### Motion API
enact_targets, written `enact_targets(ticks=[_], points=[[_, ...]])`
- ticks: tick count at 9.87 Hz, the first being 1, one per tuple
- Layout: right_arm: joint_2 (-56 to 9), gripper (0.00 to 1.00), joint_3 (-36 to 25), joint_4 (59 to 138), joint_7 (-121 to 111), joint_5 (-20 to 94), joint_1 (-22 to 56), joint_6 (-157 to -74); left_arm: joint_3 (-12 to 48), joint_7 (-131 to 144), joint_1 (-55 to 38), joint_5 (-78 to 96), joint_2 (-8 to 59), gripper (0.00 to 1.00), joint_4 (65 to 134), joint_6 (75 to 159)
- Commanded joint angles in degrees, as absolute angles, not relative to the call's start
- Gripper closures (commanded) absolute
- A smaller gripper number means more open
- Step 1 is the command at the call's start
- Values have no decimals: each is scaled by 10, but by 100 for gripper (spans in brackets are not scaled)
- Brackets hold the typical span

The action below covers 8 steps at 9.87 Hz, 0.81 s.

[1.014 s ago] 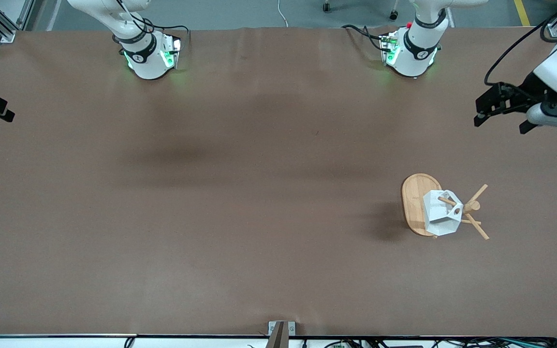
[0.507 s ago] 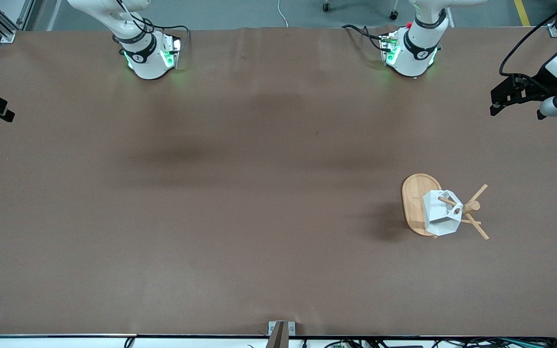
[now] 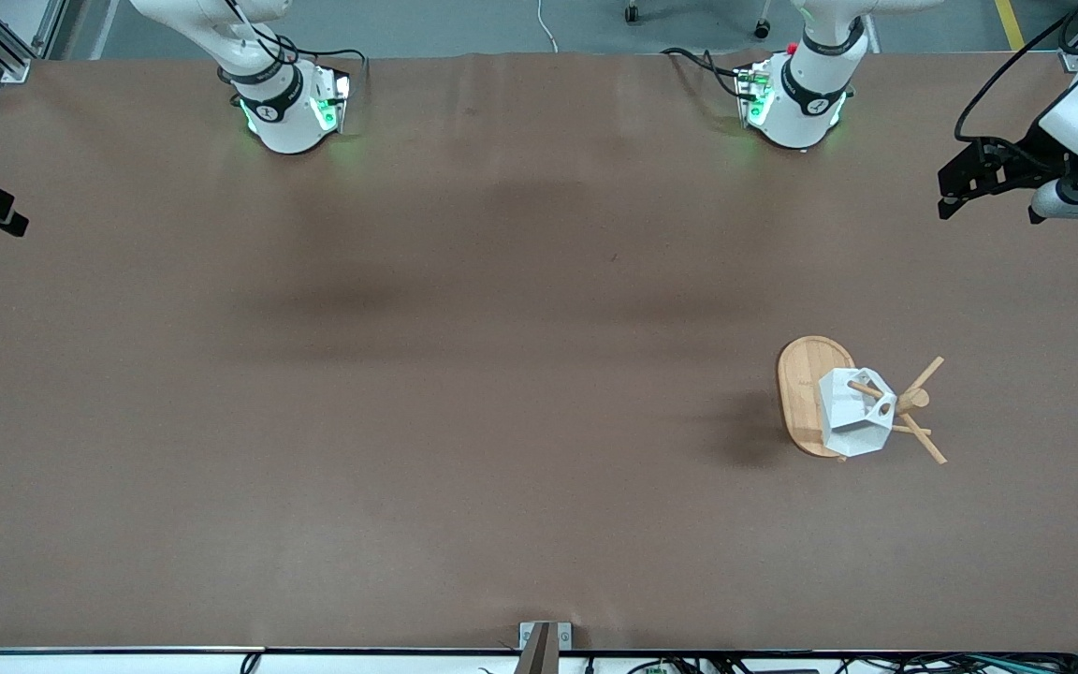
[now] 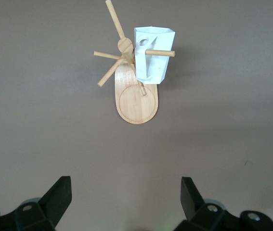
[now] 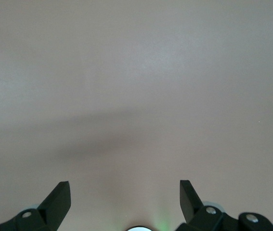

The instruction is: Hang cup on rack

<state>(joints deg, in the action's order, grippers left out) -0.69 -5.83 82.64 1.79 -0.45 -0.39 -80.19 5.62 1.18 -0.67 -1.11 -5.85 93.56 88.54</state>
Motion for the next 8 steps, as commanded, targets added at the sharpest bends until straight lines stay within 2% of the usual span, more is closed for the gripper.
enact_targets(ticks=[1,8], points=[[-11,0,-54,817,13,-10,-10,-799,61,22,-4,-15,-67,0,960,891],[-11,0,-54,817,13,-8,-11,-799,61,11,-4,-18,-46,0,933,864]])
